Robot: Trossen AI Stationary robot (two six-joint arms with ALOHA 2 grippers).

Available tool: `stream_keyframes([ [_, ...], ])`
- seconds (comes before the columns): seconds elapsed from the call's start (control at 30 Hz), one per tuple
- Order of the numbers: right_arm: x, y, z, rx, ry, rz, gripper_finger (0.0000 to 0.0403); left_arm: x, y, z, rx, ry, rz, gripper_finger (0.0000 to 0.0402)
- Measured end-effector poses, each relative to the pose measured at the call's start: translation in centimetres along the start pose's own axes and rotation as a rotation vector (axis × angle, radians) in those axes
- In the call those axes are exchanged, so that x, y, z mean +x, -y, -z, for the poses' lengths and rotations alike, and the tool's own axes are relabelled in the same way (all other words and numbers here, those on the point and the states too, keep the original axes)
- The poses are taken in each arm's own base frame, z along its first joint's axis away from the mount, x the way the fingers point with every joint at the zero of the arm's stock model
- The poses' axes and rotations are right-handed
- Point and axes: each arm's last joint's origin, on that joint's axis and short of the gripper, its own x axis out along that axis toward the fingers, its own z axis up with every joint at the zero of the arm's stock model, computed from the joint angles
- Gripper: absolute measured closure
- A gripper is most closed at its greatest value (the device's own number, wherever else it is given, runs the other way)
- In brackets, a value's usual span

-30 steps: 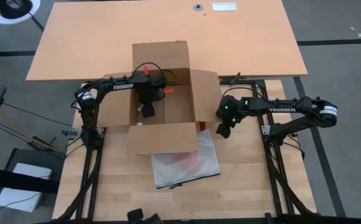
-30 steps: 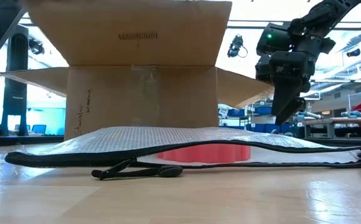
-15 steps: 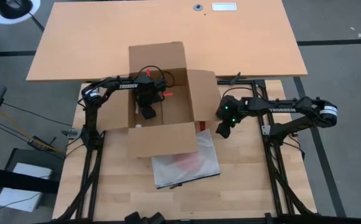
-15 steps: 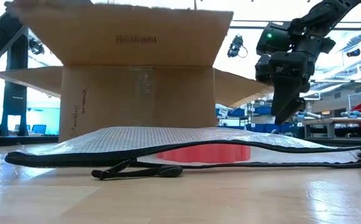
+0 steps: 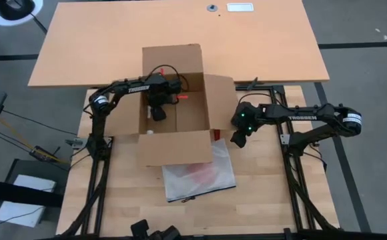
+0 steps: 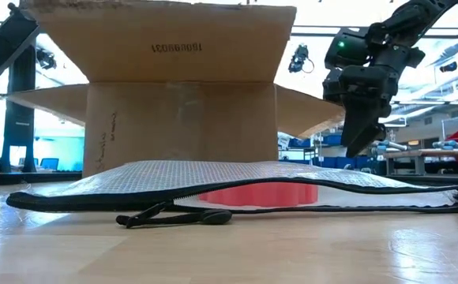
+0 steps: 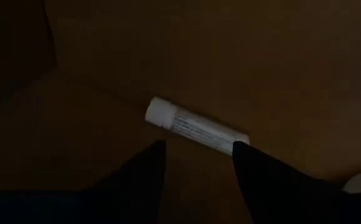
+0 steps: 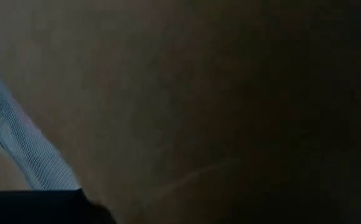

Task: Unpack boxes
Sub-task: Put the white bottle into the white zip bag

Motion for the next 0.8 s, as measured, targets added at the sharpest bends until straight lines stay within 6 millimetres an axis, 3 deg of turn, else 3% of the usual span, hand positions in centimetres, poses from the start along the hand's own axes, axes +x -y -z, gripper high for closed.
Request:
stream_keyframes([
  [0.2,0.0,-0.1,-0.2,-0.004,0.018,-0.004,0.0180,2.8,1.1,1.1,0.185,-0.111,-0.036,0.0204],
  [0.5,0.0,-0.1,-0.2,-0.004,0.018,0.000,0.0179,6.5,2.5,2.3,0.240,-0.139,-0.055,0.0204],
  [0.63,0.0,-0.1,-0.2,0.007,0.018,-0.001,0.0178,6.4,2.9,1.9,0.244,-0.104,-0.056,0.0204],
  [0.8,0.0,-0.1,-0.1,0.018,0.015,-0.006,0.0181,4.5,2.6,0.2,0.222,0.018,-0.029,0.0204],
])
